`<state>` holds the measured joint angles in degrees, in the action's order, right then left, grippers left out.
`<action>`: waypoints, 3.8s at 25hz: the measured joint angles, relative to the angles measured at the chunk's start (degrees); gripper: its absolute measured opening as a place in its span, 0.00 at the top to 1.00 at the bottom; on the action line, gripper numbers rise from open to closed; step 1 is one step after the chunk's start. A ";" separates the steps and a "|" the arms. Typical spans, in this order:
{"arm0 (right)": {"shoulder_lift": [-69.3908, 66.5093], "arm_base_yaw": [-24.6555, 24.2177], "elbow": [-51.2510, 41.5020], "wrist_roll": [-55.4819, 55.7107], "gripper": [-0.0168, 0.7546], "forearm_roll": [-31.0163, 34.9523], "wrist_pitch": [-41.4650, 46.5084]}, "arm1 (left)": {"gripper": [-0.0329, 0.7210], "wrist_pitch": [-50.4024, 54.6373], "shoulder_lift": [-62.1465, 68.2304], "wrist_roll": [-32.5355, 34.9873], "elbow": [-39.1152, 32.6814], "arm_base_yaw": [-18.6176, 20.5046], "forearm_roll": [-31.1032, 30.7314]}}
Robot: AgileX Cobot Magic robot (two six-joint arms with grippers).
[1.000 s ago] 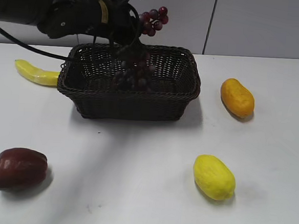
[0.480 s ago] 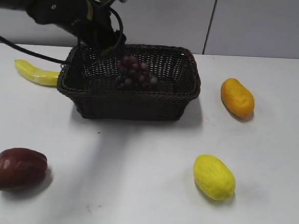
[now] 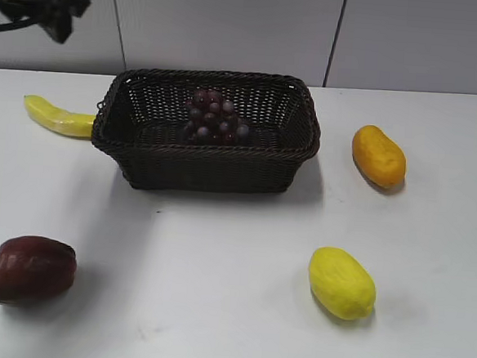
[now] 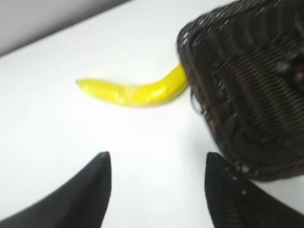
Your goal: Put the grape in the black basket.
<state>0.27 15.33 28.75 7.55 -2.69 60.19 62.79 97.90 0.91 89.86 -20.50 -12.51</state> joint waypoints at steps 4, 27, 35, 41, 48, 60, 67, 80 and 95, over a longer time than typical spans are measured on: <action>0.00 0.00 0.00 0.00 0.22 0.00 0.00 | 0.21 6.37 -0.41 0.00 0.05 5.61 3.12; 0.00 0.00 0.00 0.00 0.22 0.05 0.00 | 0.25 0.41 -41.66 0.00 -48.82 14.18 9.62; 0.00 0.00 0.00 0.01 0.22 0.05 0.00 | 0.25 -4.53 -62.83 0.00 -55.96 14.18 11.42; 0.00 0.00 0.00 0.01 0.22 0.05 0.00 | 0.26 -1.15 -74.76 -0.34 -57.31 14.18 11.63; 0.00 0.00 0.00 0.01 0.22 0.05 0.00 | 0.29 3.89 -82.60 -1.55 -58.05 14.18 11.70; 0.00 0.00 0.00 0.01 0.22 0.05 0.00 | 0.29 1.69 -96.23 -3.26 -60.49 14.18 11.53; 0.00 0.00 0.00 -0.01 0.22 0.11 -0.06 | 0.29 -0.55 -98.22 -3.29 -61.67 14.18 11.45; 0.00 0.00 0.00 0.06 0.22 0.11 -0.06 | 0.29 -0.50 -98.22 -3.29 -61.67 14.18 10.21; 0.00 0.00 0.00 0.01 0.22 0.11 -0.06 | 0.29 -0.55 -98.22 -3.29 -61.67 14.18 10.30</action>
<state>0.27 15.33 28.75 7.56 -2.57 60.13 62.23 -0.31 -2.38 28.18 -6.32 -2.21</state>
